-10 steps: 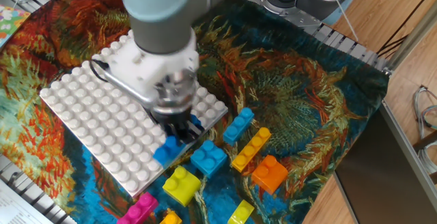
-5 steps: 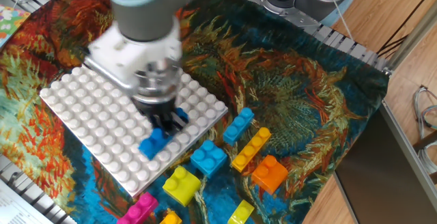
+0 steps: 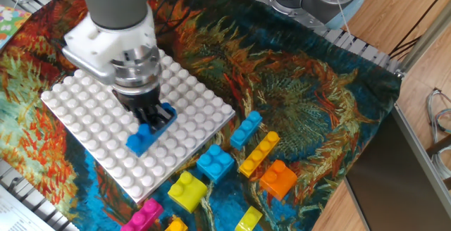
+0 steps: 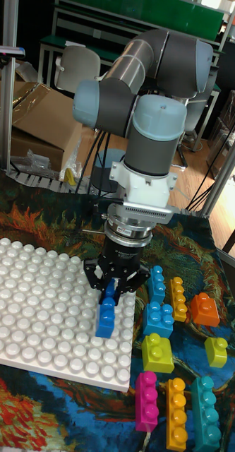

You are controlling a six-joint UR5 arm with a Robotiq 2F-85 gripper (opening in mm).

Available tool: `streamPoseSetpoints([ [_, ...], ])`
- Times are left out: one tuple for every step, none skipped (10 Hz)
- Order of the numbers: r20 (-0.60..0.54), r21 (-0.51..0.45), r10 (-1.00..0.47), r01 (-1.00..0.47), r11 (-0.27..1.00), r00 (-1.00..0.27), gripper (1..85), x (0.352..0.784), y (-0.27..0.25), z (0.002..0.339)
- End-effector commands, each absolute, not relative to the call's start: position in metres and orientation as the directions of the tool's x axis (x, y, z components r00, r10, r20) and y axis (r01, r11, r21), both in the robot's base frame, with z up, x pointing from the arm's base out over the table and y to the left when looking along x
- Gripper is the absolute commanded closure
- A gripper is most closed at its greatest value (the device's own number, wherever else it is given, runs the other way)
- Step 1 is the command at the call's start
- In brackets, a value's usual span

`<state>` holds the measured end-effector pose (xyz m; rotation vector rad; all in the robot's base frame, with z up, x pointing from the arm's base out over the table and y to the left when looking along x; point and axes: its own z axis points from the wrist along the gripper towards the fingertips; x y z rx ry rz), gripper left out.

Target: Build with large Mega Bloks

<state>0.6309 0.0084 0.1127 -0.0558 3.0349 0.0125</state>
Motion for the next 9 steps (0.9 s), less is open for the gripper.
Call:
streamPoseSetpoints([
  [-0.115,-0.034,0.041,0.045,0.998,-0.993,84.3,0.639,-0.015,0.109],
  [-0.106,-0.026,0.059,0.062,0.998,-0.993,84.3,0.641,-0.015,0.104],
  [-0.104,-0.021,0.063,0.065,0.998,-0.993,84.3,0.642,-0.015,0.100],
  [-0.097,-0.002,0.060,0.061,0.998,-0.993,84.3,0.639,-0.015,0.101],
  [-0.091,0.023,0.058,0.056,0.998,-0.994,84.3,0.635,-0.009,0.104],
  [-0.094,0.024,0.048,0.046,0.999,-0.994,84.3,0.636,-0.009,0.104],
  [-0.094,0.029,0.036,0.034,0.999,-0.995,84.3,0.636,-0.007,0.104],
  [-0.094,0.040,0.028,0.024,0.999,-0.995,84.3,0.636,-0.004,0.104],
  [-0.093,0.051,0.032,0.027,0.998,-0.995,84.3,0.636,-0.001,0.105],
])
